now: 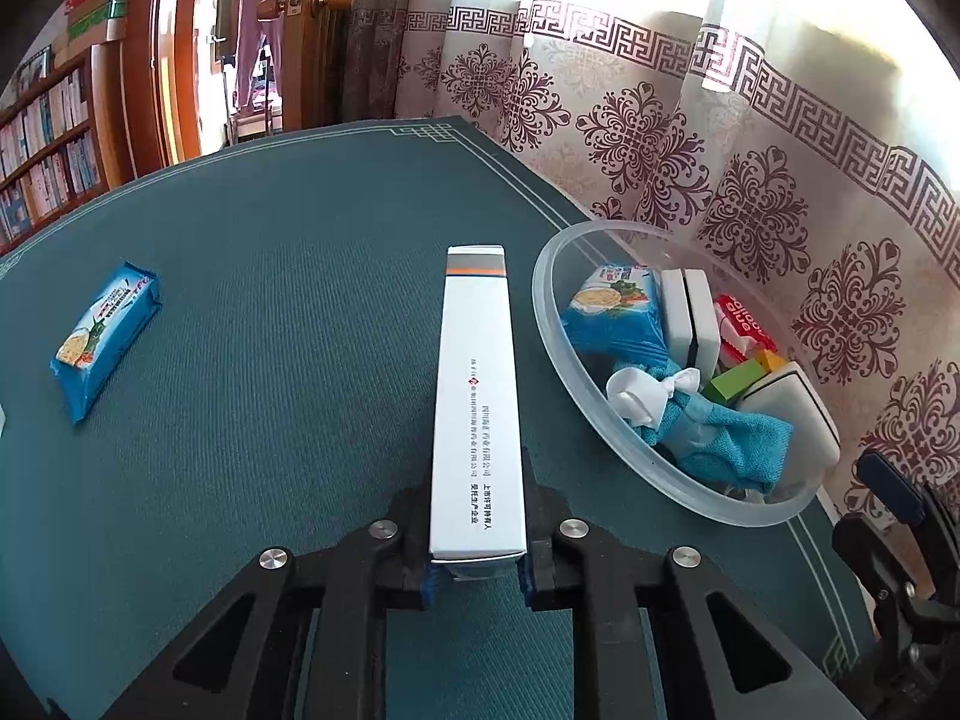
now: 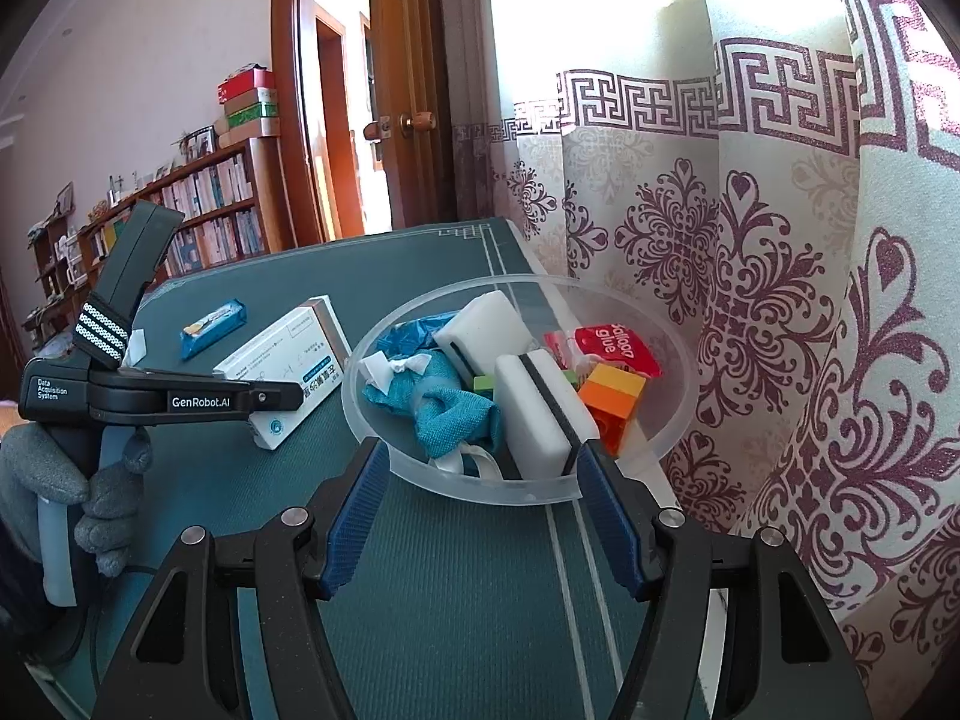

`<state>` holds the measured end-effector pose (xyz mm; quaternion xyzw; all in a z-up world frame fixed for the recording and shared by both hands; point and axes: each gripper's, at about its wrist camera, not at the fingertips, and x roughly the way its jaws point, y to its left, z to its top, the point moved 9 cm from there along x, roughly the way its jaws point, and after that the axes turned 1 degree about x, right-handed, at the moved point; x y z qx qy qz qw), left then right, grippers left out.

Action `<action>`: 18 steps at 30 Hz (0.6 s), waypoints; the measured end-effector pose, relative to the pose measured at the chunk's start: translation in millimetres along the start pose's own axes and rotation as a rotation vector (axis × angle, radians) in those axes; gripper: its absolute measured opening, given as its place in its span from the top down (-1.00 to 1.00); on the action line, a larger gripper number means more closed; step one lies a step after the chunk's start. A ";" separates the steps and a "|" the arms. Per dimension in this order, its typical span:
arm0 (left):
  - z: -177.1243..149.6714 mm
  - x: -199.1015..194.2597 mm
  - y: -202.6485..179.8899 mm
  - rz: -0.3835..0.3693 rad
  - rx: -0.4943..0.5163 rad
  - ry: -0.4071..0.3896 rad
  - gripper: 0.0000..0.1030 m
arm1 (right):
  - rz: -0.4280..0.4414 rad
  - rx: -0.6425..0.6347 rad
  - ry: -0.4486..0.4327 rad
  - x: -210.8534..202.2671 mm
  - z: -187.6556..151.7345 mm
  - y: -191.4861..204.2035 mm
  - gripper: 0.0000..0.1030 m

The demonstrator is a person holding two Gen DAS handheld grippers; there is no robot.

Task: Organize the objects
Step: 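Lift the medicine box with left tool, lower it into the bowl, open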

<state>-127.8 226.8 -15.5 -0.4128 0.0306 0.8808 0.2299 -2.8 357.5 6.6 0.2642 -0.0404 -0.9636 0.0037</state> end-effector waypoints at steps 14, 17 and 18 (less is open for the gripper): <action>51.6 -8.7 -102.5 -0.144 0.243 -0.065 0.62 | 0.008 0.034 -0.005 -2.7 2.1 -7.4 -0.29; 58.9 1.5 -122.5 -0.168 0.285 -0.058 0.62 | 0.012 0.044 -0.003 -1.8 2.2 -10.0 -0.29; 61.1 6.1 -127.4 -0.181 0.292 -0.049 0.62 | 0.013 0.047 -0.002 -1.4 2.4 -10.7 -0.29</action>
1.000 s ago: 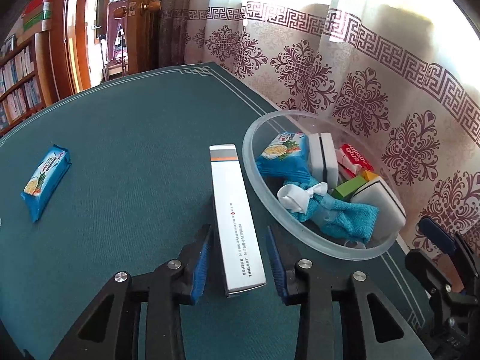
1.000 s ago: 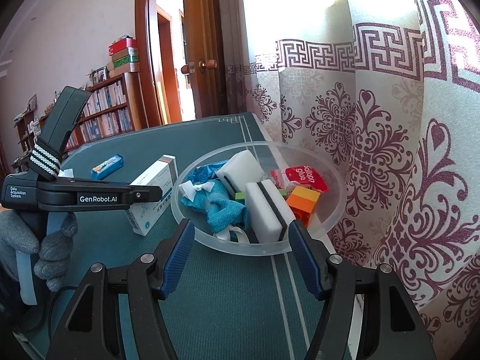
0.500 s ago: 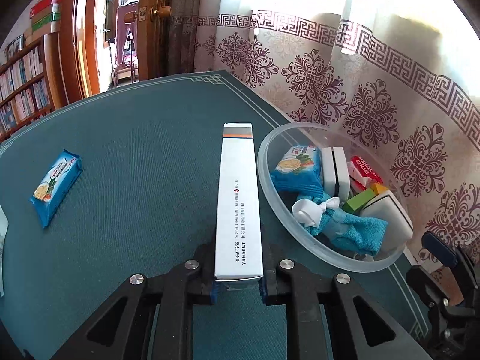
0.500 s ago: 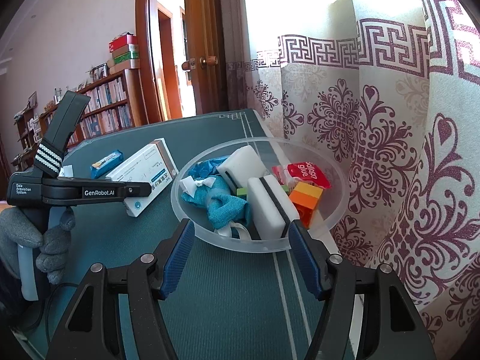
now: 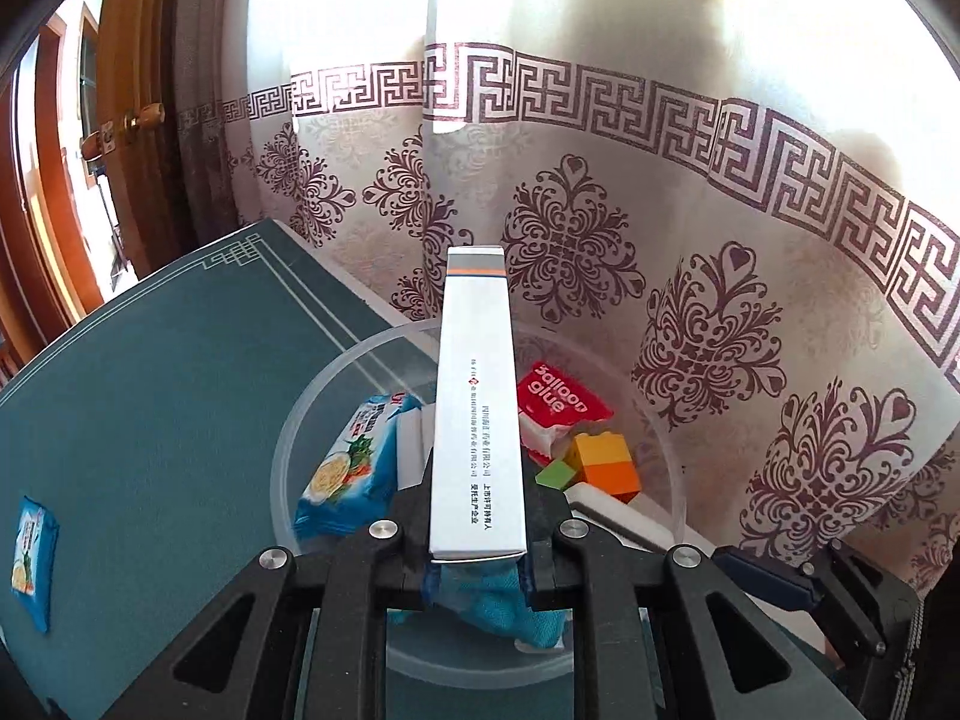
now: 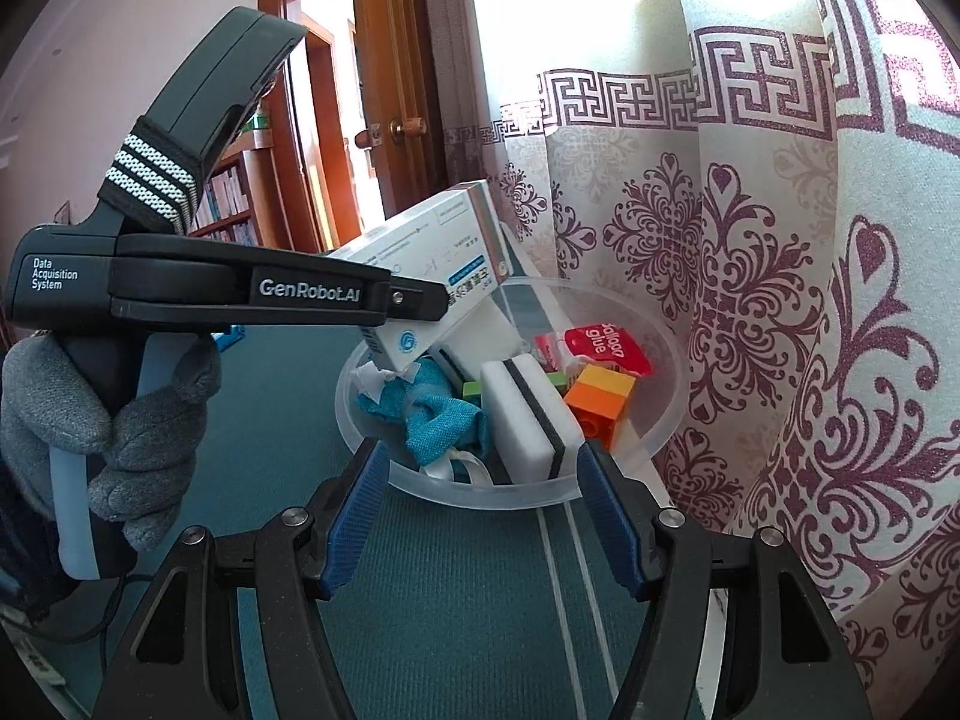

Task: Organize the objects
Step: 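Lift the medicine box with left tool, lower it into the bowl, open, then withdraw left tool from the bowl toward the white plastic bag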

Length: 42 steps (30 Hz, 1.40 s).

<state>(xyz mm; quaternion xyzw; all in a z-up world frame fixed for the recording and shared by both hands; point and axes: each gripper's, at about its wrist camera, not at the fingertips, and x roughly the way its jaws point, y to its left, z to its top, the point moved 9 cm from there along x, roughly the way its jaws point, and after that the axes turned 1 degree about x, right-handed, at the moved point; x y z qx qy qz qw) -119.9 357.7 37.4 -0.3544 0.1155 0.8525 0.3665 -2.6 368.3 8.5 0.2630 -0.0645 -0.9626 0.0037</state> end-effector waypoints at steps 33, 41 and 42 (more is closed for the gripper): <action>-11.4 -30.0 38.5 0.096 -0.079 -0.101 -0.88 | -0.011 -0.023 0.000 5.0 -2.4 6.4 -0.29; -43.6 -53.9 83.3 0.219 -0.151 -0.100 -0.97 | -0.024 -0.044 0.005 4.6 -6.2 15.3 -0.29; -47.8 -57.2 88.9 0.229 -0.160 -0.101 -0.97 | -0.029 -0.050 0.003 3.8 -6.1 16.8 -0.29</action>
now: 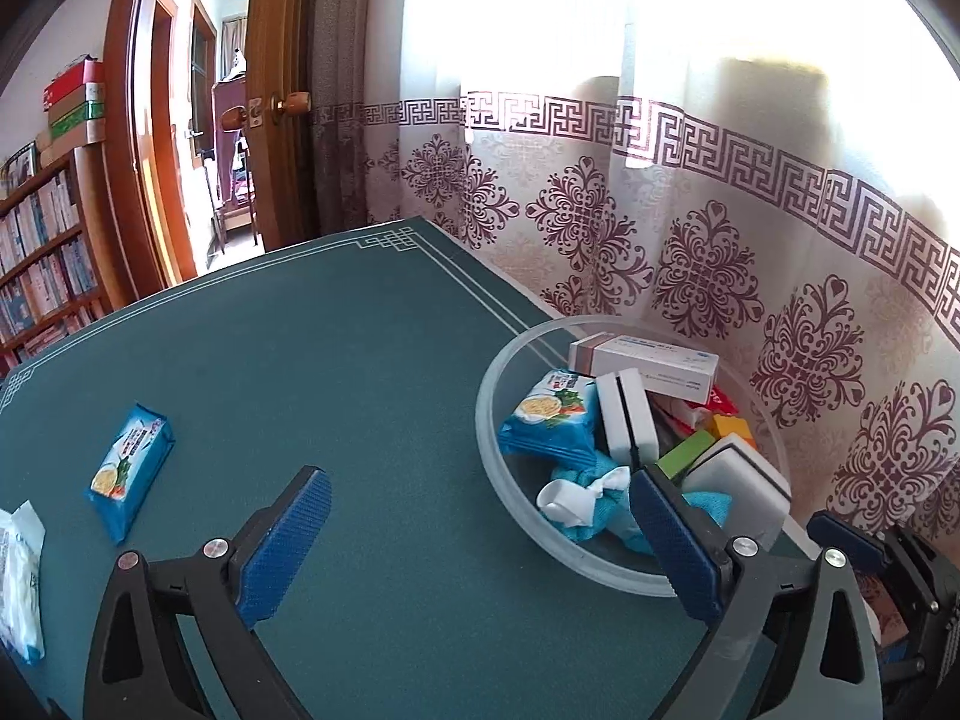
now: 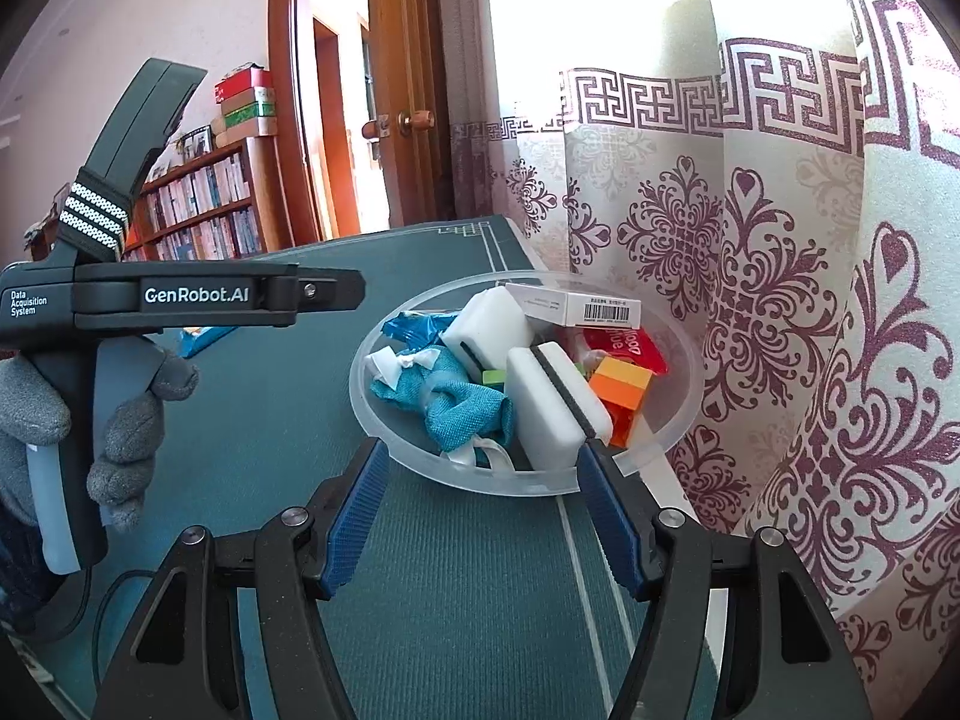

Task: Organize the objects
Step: 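Withdraw left tool from the bowl toward the white plastic bag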

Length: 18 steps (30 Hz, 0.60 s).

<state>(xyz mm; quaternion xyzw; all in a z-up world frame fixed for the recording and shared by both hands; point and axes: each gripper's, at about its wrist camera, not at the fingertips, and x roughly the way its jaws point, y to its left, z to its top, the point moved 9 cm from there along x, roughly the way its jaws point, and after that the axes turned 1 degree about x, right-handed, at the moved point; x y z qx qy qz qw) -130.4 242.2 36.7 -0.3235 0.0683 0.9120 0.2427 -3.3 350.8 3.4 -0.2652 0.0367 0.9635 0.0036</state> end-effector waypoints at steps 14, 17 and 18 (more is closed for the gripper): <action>-35.7 -35.4 108.3 0.223 -0.093 -0.012 -0.99 | 0.091 -0.067 0.043 10.3 4.9 64.5 -0.34; -42.3 -42.7 131.8 0.265 -0.123 -0.012 -0.99 | 0.128 -0.066 0.068 18.4 4.4 81.0 -0.34; -44.5 -45.5 139.2 0.278 -0.132 -0.013 -0.99 | 0.137 -0.066 0.076 21.1 3.6 85.6 -0.34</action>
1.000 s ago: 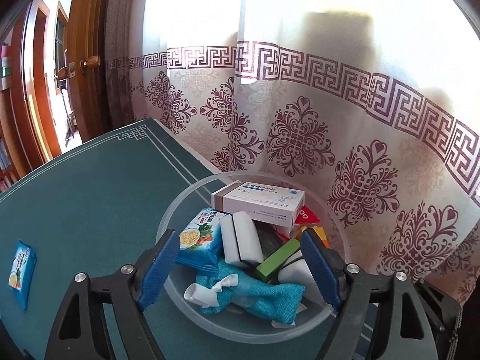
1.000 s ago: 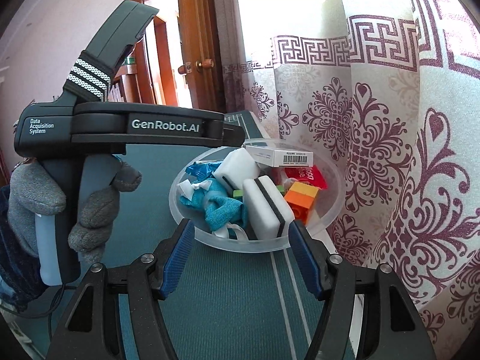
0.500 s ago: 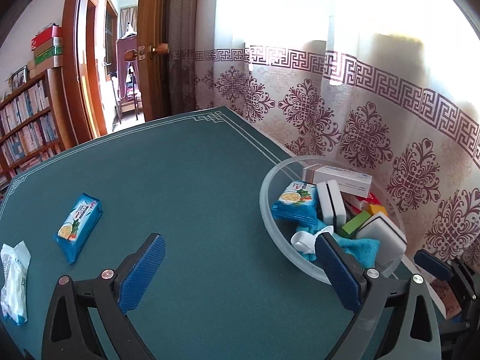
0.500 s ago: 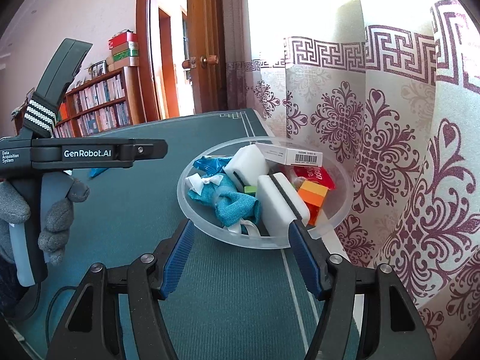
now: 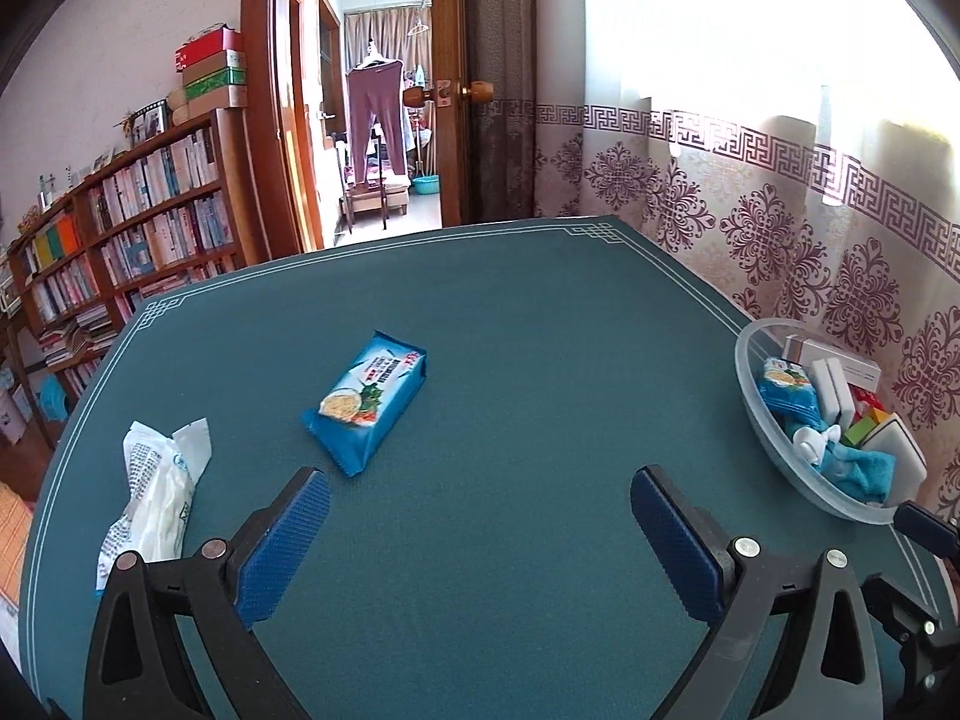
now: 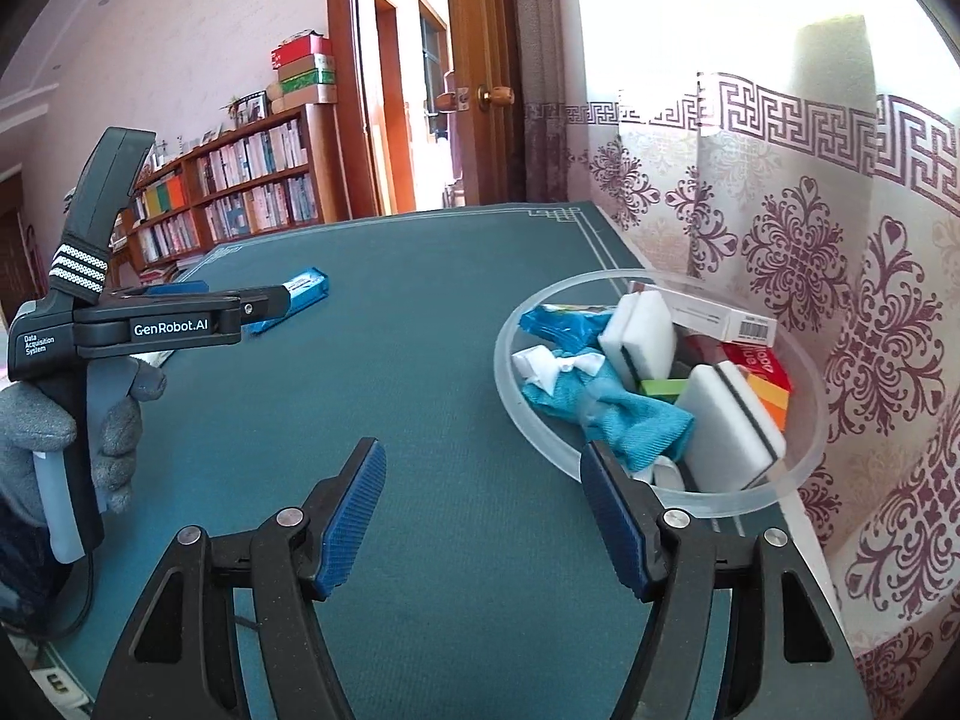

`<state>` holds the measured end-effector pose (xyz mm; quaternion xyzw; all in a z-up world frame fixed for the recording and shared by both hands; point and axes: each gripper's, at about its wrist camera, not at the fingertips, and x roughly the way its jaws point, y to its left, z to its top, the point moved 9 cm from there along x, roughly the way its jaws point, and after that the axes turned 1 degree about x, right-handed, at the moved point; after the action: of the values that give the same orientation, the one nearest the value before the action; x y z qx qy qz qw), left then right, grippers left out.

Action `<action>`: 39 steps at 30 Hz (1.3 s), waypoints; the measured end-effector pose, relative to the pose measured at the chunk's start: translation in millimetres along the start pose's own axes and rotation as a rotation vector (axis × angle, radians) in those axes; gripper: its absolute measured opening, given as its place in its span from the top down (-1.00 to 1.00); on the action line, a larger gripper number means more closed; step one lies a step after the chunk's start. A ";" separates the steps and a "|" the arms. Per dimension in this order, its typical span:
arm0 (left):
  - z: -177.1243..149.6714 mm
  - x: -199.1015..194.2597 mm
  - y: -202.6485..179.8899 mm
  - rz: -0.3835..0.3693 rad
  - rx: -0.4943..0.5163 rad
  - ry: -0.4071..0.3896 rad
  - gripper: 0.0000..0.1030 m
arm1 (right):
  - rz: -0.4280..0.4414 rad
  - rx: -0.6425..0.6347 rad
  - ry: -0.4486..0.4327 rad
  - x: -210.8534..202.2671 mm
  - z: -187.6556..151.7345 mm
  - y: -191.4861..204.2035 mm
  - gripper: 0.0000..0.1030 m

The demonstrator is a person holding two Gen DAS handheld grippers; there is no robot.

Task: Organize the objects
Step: 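Withdraw left tool from the bowl toward the white plastic bag, then grasp the white plastic bag with left tool while right tool approaches the blue cracker pack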

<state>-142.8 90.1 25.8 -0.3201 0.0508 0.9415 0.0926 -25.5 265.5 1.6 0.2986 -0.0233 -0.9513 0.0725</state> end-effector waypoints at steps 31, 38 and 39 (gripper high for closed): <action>-54.2 21.4 194.9 0.260 -0.308 0.156 -0.77 | 0.158 -0.034 0.120 62.0 5.1 92.9 -0.39; -64.8 30.5 198.3 0.235 -0.336 0.199 -0.21 | 0.201 -0.054 0.143 76.6 8.5 116.0 -0.39; -64.8 30.9 197.8 0.231 -0.336 0.199 -0.10 | 0.207 -0.054 0.148 79.1 9.3 119.0 -0.39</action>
<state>-169.3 -109.0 -37.1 -0.4145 -0.0618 0.9048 -0.0759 -80.2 135.8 -25.0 0.3617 -0.0230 -0.9144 0.1801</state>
